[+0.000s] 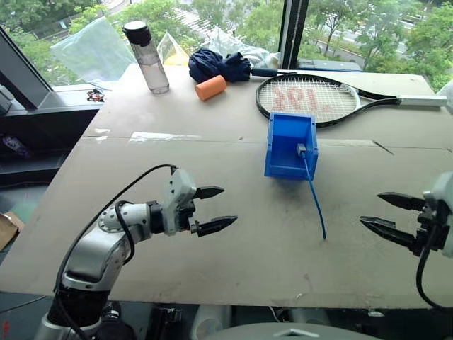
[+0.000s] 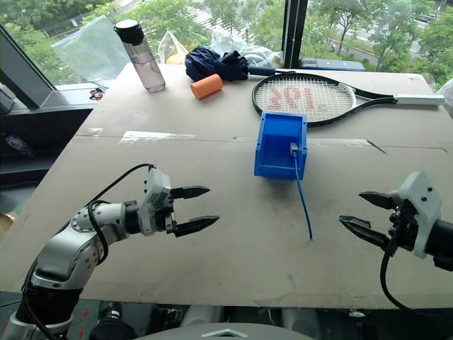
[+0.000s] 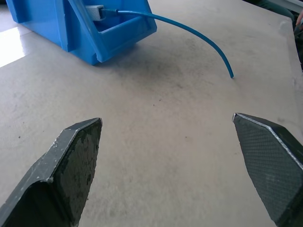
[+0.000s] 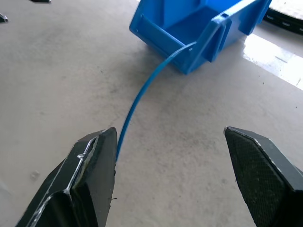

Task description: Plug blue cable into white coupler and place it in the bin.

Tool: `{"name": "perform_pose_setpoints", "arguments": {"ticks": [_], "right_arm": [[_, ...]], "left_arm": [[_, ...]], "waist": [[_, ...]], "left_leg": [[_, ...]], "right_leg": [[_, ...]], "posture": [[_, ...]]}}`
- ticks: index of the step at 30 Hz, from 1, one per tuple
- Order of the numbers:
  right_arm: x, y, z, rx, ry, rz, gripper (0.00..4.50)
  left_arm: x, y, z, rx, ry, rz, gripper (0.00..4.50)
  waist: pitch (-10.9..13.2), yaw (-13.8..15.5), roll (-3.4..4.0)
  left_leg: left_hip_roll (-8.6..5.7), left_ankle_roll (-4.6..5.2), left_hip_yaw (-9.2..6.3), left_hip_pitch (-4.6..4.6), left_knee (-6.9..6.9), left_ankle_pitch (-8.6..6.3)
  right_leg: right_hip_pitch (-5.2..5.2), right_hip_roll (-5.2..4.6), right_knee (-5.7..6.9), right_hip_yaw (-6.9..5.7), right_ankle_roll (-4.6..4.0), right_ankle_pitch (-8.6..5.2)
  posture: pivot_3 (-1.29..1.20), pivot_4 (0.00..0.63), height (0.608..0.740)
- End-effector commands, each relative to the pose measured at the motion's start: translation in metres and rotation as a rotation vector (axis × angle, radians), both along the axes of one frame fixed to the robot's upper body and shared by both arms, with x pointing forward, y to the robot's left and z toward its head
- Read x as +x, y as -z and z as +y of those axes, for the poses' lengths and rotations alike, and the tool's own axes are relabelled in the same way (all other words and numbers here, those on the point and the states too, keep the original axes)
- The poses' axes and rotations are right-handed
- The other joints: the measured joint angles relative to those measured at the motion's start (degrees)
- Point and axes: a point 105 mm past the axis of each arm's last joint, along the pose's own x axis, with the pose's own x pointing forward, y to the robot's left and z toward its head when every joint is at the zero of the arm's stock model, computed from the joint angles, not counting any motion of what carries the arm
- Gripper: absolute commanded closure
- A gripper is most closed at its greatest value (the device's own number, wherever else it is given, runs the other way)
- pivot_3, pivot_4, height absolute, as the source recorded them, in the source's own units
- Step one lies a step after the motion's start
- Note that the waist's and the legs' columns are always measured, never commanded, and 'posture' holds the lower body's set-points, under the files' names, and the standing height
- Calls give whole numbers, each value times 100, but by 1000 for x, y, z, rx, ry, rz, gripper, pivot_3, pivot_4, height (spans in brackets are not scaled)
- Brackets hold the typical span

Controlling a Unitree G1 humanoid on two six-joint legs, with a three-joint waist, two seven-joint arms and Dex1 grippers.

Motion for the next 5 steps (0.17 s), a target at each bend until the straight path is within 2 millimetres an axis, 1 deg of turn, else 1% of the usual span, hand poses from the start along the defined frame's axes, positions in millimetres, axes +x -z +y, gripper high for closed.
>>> {"name": "perform_pose_setpoints", "arguments": {"ticks": [1, 3, 5], "right_arm": [[-20, 5, -9, -87, -3, -64, 897], [-34, 18, -22, -101, 34, -52, 897], [-43, 25, -30, -109, 62, -51, 897]], "left_arm": [[-13, -6, 16, 18, -31, -2, 0], [-24, -4, 29, 31, -59, 30, 0], [-29, -6, 36, 44, -76, 39, 0]], "waist": [[0, 3, 1], [0, 11, -1], [0, 21, -2]], "left_leg": [[10, 0, 1, 4, 0, 0], [18, -1, 4, 4, 0, -1], [25, -2, -1, 3, -1, -1]], "right_leg": [[3, 0, 0, 1, -1, -2], [2, -3, -2, 3, 0, -4], [-1, -5, -5, 5, 1, -5]], "posture": [[0, 150, 740], [0, 150, 740], [0, 150, 740]]}}
